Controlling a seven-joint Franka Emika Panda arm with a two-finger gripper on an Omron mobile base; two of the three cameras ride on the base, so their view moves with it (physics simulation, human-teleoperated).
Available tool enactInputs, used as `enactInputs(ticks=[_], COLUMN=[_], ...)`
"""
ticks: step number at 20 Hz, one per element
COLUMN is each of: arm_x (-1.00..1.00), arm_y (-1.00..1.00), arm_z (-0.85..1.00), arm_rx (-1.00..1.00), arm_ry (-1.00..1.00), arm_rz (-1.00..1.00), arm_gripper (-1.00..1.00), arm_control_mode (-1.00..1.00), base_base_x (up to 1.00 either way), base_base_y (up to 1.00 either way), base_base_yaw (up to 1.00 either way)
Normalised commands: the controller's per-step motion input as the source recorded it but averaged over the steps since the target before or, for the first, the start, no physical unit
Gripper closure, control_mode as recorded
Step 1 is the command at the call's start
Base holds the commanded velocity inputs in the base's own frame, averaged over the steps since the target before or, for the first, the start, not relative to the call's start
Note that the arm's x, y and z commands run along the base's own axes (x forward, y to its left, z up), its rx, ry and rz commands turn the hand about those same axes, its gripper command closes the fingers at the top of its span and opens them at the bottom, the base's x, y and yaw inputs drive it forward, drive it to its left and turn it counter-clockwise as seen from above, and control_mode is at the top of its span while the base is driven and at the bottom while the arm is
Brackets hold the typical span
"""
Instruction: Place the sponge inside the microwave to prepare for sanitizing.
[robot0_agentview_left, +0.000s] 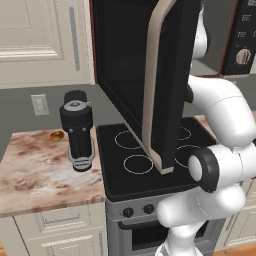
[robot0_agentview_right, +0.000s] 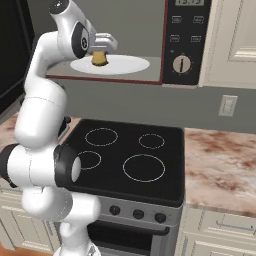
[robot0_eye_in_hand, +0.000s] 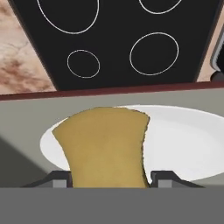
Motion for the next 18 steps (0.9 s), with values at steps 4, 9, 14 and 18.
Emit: enactInputs(ticks=[4,9,14,18], arm_x=[0.00,0.00,0.02,0.11], arm_y=[0.00,0.00,0.00,0.00], arm_z=[-0.07,-0.20,-0.27,-0.21], arm_rx=[0.01,0.01,0.00,0.00], arm_ry=[0.00,0.00,0.00,0.00], arm_rz=[0.00,0.00,0.00,0.00], arm_gripper=[1.00,1.00,1.00,1.00], arm_control_mode=[-1.00,-1.00,-1.00,-1.00], base_base_x=[0.00,0.00,0.00,0.00], base_base_y=[0.00,0.00,0.00,0.00], base_base_yaw=[0.00,0.00,0.00,0.00])
